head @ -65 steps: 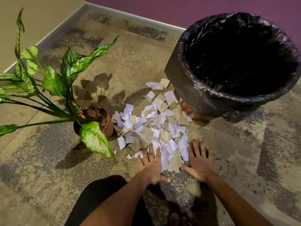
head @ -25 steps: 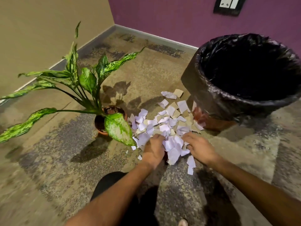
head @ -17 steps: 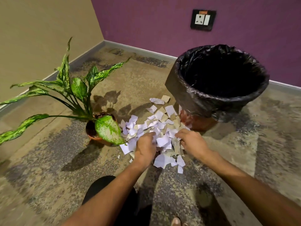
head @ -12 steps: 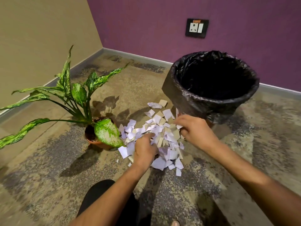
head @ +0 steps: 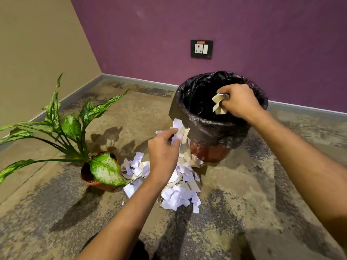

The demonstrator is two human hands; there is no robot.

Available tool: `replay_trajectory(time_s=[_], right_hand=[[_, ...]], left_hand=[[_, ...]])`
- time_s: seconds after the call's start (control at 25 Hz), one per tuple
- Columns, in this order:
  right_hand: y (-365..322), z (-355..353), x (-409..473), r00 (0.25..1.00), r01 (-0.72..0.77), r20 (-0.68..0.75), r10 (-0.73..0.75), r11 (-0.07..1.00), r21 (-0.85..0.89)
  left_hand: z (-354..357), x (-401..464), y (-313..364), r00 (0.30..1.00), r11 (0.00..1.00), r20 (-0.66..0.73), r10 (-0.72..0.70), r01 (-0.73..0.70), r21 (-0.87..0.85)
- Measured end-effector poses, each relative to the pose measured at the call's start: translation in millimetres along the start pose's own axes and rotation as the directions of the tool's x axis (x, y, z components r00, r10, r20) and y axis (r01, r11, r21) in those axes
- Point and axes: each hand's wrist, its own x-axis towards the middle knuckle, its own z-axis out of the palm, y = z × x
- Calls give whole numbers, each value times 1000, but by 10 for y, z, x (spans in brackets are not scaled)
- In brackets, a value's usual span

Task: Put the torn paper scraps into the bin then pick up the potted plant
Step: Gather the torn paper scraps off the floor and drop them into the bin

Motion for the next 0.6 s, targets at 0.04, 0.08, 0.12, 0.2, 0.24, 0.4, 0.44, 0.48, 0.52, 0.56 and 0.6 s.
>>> replay_trajectory(time_s=[0.04,0.08,0.12,0.2,0.24,0.4,0.44,0.48,0.52,0.56,0.6], right_hand=[[25,41,2,999,-10,49,11,1000,-23],[38,75,-4,996,-8,91,11,999,-34],[46,106,-10,993,2,120,3,999,-43],[58,147,-27,993,31,115,-23,998,-63],[68,157,-46,996,32,81,-27,998,-54],[73,142,-267,990,53,-131,-44,996,66],[68,128,-354,979,81,-197,-59,991,105],[59,114,-454,958,123,-275,-81,983,136],[51,110,-560,925,183,-361,-120,973,144],[42,118,-675,878,256,-443,-181,960,115],[28,142,-795,826,331,-501,-259,942,59]], left_hand=[[14,58,97,1000,999,-12,25,-25,-33],[36,119,187,999,997,-17,47,-48,-57],[67,186,272,998,995,-16,68,-69,-73],[150,323,434,994,991,-11,104,-105,-83],[200,391,509,993,989,-12,118,-119,-85],[397,649,698,993,987,28,113,-109,-116],[447,700,724,992,987,38,117,-112,-116],[495,745,746,991,987,41,126,-120,-110],[539,785,761,989,985,43,140,-135,-104],[588,827,771,986,983,52,159,-153,-104],[636,868,778,982,980,68,178,-170,-105]])
